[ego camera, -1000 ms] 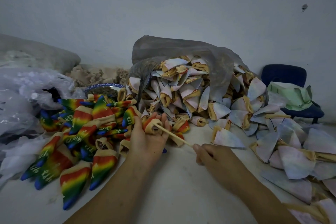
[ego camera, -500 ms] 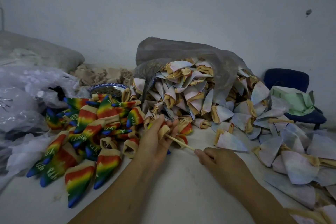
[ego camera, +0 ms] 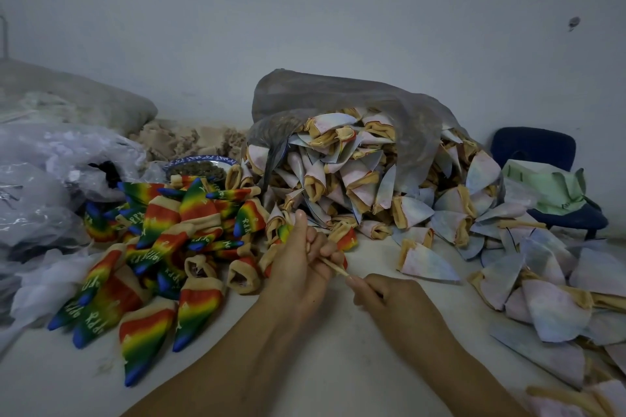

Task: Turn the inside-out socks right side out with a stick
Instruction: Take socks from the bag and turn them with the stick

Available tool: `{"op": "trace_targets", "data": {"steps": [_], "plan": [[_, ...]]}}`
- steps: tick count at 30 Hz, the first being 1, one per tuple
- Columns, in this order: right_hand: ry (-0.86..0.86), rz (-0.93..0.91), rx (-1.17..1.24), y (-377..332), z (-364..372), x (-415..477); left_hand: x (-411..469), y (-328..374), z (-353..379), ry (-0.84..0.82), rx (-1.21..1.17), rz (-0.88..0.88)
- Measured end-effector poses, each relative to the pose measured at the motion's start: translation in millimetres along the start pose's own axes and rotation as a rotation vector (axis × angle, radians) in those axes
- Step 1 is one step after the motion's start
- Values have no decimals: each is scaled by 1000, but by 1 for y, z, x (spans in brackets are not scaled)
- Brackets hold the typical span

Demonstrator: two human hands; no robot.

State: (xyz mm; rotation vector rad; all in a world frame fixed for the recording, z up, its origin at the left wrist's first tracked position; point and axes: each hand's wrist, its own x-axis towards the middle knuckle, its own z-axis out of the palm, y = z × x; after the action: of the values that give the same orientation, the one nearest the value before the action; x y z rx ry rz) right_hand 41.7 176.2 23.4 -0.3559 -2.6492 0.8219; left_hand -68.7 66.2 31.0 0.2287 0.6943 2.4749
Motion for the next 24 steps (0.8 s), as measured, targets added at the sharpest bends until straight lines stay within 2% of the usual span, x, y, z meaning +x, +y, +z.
{"op": "trace_targets", "data": {"steps": [4, 9, 18, 21, 24], "plan": [[42, 72, 87, -9, 15, -4, 2, -3, 3, 20, 67, 40], [38, 99, 58, -14, 22, -6, 6, -7, 1, 104, 250, 116], [-6, 83, -39, -11, 10, -4, 10, 2, -4, 199, 212, 218], [1, 83, -40, -9, 10, -4, 9, 3, -4, 159, 223, 210], [42, 53, -58, -8, 6, -3, 4, 2, -3, 53, 243, 118]]}}
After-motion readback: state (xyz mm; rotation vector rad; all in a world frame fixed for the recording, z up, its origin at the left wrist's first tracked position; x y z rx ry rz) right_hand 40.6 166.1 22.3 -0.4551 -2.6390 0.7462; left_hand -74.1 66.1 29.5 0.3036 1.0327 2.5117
